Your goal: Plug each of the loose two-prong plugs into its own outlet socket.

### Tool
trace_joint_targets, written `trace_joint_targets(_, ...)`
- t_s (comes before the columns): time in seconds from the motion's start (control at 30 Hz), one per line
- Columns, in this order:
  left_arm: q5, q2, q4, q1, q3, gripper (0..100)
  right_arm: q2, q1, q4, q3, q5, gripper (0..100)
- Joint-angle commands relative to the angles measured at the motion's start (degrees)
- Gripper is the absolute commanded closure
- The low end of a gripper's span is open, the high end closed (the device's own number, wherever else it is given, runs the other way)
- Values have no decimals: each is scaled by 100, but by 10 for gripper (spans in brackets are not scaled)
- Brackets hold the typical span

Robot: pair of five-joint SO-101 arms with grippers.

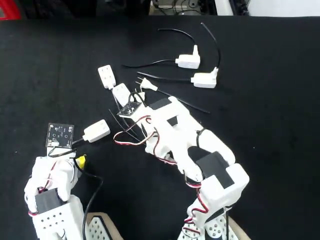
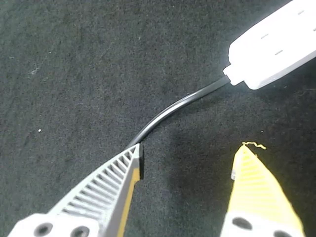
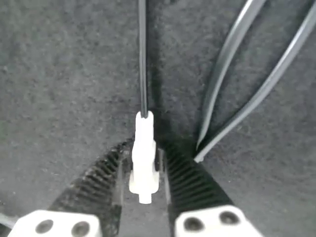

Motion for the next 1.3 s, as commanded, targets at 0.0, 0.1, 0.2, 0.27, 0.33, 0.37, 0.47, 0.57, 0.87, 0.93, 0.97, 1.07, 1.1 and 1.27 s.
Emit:
trace_joint_targets(0.0, -35, -26, 35, -40, -22, 704, -708, 88, 9, -101, -70, 986)
trace_joint_targets(0.1, -35, -26, 35, -40, -22, 704, -1666, 79, -97, 356, -70, 986)
trace_joint_targets(0.2, -35, -26, 35, -31, -22, 704, -2879, -35, -651, 1103, -360, 986)
trace_joint_targets(0.27, -35, -26, 35, -40, -22, 704, -3662, -255, -1116, 1710, -554, 987)
trace_joint_targets(0.33, -35, -26, 35, -31, -22, 704, -4356, -519, -1530, 2237, -677, 987)
trace_joint_targets(0.37, -35, -26, 35, -31, -22, 704, -4673, -642, -1714, 2475, -738, 987)
trace_joint_targets(0.47, -35, -26, 35, -40, -22, 704, -5411, -888, -2215, 2914, -1046, 987)
trace_joint_targets(0.57, -35, -26, 35, -40, -22, 704, -5780, -1046, -2910, 3204, -1442, 987)
trace_joint_targets(0.87, -35, -26, 26, -48, -22, 704, -5851, -1222, -5934, 3952, -2884, 987)
trace_joint_targets(0.93, -26, -26, 9, -48, -22, 704, -5851, -1424, -6321, 4066, -2945, 987)
trace_joint_targets(0.97, -18, -26, 0, -48, -22, 704, -5851, -1547, -6505, 4110, -3121, 987)
trace_joint_targets(1.07, 0, -26, -9, -48, -31, 704, -5851, -1829, -7068, 4127, -4088, 987)
trace_joint_targets(1.1, 9, -26, -9, -48, -40, 704, -5851, -1890, -7288, 4136, -4396, 987)
trace_joint_targets(1.27, 571, -105, 62, 13, -479, 705, -5859, -1934, -7930, 4505, -5635, 987)
